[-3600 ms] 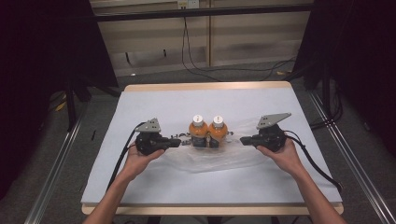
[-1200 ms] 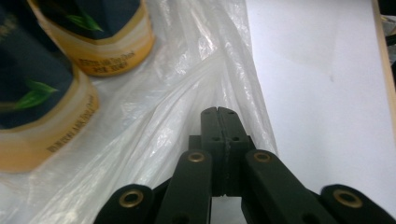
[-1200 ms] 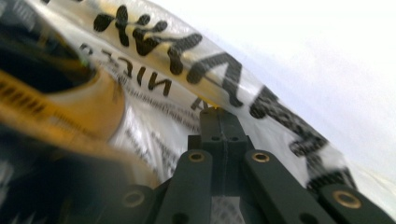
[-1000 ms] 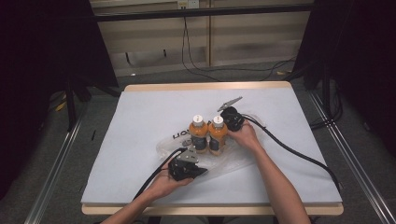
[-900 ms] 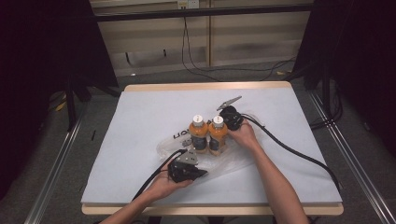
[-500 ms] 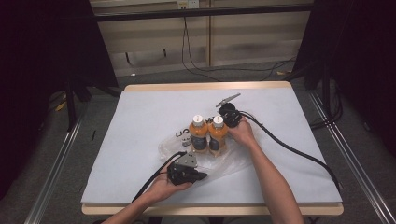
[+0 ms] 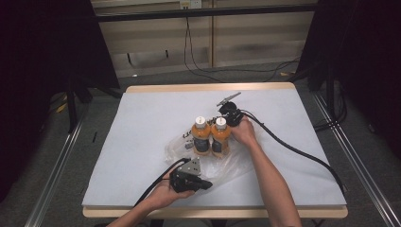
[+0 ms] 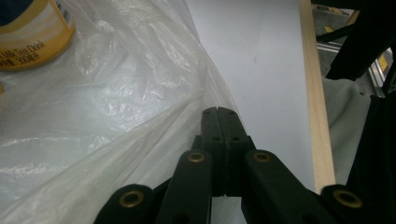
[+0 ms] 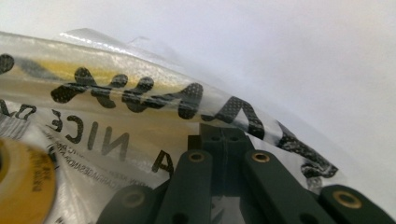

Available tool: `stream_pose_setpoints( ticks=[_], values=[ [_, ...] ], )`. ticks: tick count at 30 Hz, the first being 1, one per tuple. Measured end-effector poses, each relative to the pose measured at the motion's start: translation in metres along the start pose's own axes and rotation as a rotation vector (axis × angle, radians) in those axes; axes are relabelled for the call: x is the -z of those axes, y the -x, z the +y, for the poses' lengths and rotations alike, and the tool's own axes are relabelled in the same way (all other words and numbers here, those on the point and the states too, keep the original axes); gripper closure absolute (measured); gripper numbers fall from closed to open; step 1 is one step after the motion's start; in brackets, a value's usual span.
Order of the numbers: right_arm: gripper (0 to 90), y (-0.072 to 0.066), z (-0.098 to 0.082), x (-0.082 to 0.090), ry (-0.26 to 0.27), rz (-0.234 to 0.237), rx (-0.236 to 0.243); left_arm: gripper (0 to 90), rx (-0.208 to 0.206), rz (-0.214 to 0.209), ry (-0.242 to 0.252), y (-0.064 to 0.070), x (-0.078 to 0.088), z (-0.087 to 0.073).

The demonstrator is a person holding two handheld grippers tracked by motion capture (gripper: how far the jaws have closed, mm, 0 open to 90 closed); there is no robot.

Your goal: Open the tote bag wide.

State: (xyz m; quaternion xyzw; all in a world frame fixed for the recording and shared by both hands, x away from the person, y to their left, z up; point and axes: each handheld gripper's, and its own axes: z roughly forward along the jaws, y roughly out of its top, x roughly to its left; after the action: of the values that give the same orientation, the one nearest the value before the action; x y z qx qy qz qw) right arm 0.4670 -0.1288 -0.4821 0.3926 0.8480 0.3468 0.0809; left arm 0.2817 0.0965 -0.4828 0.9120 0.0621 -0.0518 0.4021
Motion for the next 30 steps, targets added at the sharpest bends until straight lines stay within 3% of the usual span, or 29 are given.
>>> stream_pose_setpoints(
  ticks=[2,3,5,7,9,10,11,19,24,25,26,30],
  values=[
    [90.0,0.002,0.001,-0.001,0.005,-0.008,0.004,90.0,0.010,0.001,-0.008,0.002,0.001,0.000],
    [90.0,0.002,0.002,-0.001,-0.001,-0.009,-0.003,90.0,-0.007,0.003,-0.015,0.003,0.001,0.001],
    [90.0,0.001,0.004,-0.002,-0.010,-0.022,0.009,90.0,-0.003,-0.016,-0.001,0.006,0.000,-0.001],
    [90.0,0.000,0.005,-0.002,-0.014,-0.032,0.020,90.0,-0.022,0.002,-0.011,0.008,0.001,0.000],
    [90.0,0.000,0.004,-0.002,-0.010,-0.035,0.007,90.0,-0.009,-0.006,-0.003,0.007,0.000,0.001],
    [90.0,0.000,0.003,-0.002,-0.005,-0.037,0.010,90.0,-0.013,0.000,-0.024,0.006,0.001,0.001],
    [90.0,-0.001,0.003,-0.002,-0.004,-0.042,0.001,90.0,-0.018,0.014,-0.014,0.006,0.000,0.001],
    [90.0,-0.002,0.002,0.002,-0.012,-0.014,0.002,90.0,0.039,0.045,0.002,-0.001,0.002,0.002],
    [90.0,-0.005,0.001,0.010,0.021,-0.003,-0.003,90.0,0.059,0.051,0.017,-0.005,0.008,0.003],
    [90.0,-0.004,0.001,0.011,0.030,0.003,0.001,90.0,0.053,0.055,0.002,-0.005,0.010,0.003],
    [90.0,-0.004,0.001,0.012,0.027,0.002,0.004,90.0,0.056,0.049,0.033,-0.005,0.009,0.003],
    [90.0,-0.005,0.001,0.017,0.030,-0.006,0.008,90.0,0.044,0.048,0.035,-0.005,0.011,0.004]
  ],
)
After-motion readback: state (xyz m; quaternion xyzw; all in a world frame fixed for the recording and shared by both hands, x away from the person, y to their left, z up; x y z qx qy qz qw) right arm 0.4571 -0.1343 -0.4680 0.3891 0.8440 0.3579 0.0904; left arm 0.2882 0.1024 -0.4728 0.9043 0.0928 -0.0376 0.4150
